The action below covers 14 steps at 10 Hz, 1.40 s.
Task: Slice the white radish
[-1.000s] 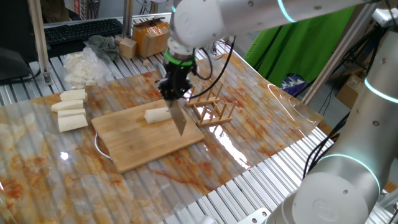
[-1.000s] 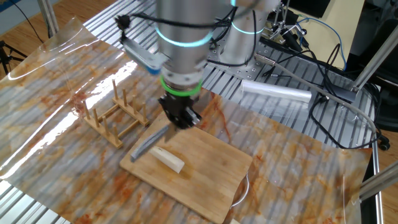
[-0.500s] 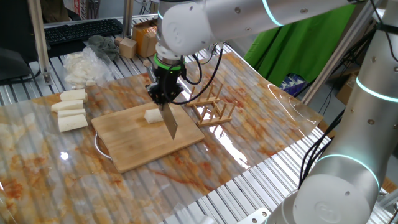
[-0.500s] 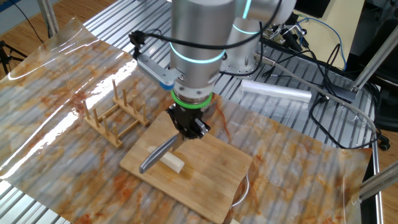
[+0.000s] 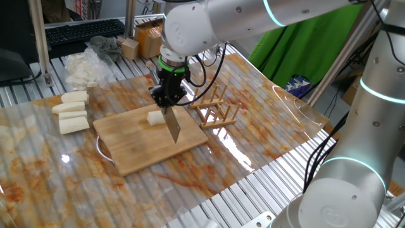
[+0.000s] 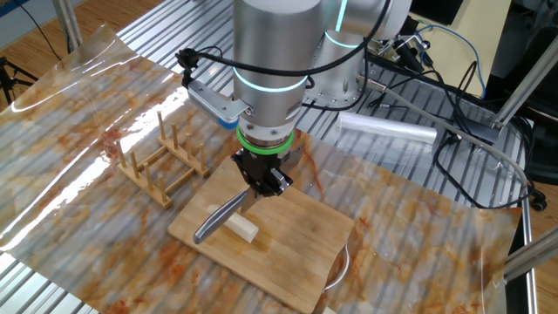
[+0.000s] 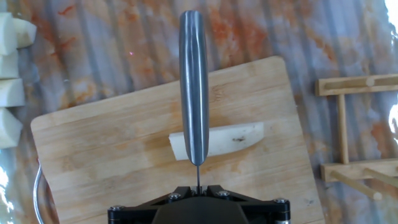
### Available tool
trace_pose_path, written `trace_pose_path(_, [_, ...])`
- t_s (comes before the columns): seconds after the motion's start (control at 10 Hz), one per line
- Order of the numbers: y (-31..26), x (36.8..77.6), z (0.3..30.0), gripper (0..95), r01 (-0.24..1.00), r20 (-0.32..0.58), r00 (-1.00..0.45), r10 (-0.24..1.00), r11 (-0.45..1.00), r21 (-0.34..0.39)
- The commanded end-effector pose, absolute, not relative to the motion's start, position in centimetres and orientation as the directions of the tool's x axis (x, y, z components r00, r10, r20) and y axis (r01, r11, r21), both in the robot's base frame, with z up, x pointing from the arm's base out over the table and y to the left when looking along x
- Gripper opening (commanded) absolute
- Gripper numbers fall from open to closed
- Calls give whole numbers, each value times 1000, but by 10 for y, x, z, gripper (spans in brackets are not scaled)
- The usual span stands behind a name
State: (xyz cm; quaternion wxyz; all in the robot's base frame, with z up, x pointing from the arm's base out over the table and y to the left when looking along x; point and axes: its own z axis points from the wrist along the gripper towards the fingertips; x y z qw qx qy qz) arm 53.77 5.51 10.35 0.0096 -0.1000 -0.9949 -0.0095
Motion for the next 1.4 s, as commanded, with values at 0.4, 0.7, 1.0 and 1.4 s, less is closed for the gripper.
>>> trace_pose_path(0.4, [55,538,103,0,190,25,-982,189,981,30])
trace_pose_path(0.7, [55,538,103,0,96,32,-995,94,994,57])
trace_pose_path(1.0, [55,538,103,0,81,18,-997,81,997,-13])
trace_pose_path(1.4, [55,538,103,0,112,43,-993,110,993,47])
